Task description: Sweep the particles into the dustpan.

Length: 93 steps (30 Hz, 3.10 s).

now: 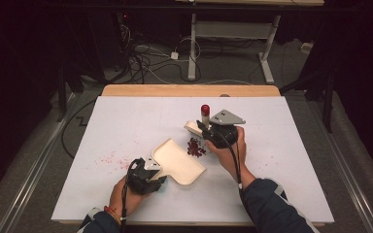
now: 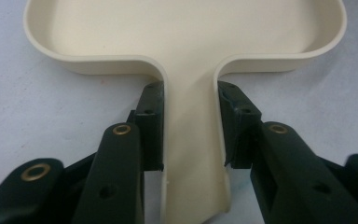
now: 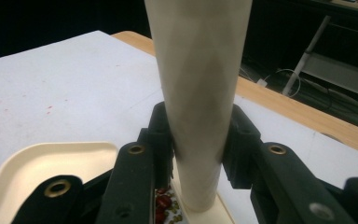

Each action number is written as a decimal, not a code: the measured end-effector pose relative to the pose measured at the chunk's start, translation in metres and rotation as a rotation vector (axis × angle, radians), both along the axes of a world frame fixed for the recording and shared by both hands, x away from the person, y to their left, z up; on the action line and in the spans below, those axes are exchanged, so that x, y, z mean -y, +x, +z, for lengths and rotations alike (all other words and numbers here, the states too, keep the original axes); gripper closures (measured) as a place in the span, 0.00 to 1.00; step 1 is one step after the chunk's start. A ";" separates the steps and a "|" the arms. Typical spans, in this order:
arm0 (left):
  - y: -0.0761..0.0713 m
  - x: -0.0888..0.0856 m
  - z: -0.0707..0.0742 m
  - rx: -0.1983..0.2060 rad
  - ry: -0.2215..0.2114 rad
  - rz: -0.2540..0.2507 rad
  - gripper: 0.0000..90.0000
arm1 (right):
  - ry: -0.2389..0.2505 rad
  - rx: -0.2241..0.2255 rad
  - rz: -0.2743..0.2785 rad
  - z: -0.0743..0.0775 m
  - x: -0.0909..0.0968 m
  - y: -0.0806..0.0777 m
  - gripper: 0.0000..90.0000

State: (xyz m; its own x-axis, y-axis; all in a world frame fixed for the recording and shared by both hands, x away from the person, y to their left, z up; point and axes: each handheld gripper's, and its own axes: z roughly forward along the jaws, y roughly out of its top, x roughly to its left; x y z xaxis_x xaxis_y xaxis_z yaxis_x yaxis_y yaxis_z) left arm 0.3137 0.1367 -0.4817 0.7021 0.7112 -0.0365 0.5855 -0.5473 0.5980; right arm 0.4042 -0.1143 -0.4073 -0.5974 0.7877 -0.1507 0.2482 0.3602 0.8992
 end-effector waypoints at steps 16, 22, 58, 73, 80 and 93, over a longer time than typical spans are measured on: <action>0.008 0.019 -0.003 0.011 0.001 0.019 0.71 | 0.039 -0.041 0.048 0.001 -0.010 -0.021 0.76; 0.010 0.021 -0.003 0.005 -0.007 0.016 0.71 | 0.054 -0.049 0.060 0.001 -0.013 -0.028 0.76; 0.013 0.015 -0.001 0.006 -0.009 -0.013 0.70 | 0.113 -0.103 0.172 0.014 -0.016 -0.064 0.78; 0.011 0.007 -0.001 -0.004 -0.012 -0.027 0.70 | 0.185 -0.070 0.169 0.045 0.016 -0.063 0.78; 0.006 -0.001 -0.003 -0.015 -0.013 -0.049 0.70 | 0.174 -0.036 0.111 0.054 0.042 -0.058 0.78; -0.004 -0.008 -0.001 -0.023 0.001 -0.078 0.70 | 0.124 -0.025 0.019 0.044 0.078 -0.054 0.78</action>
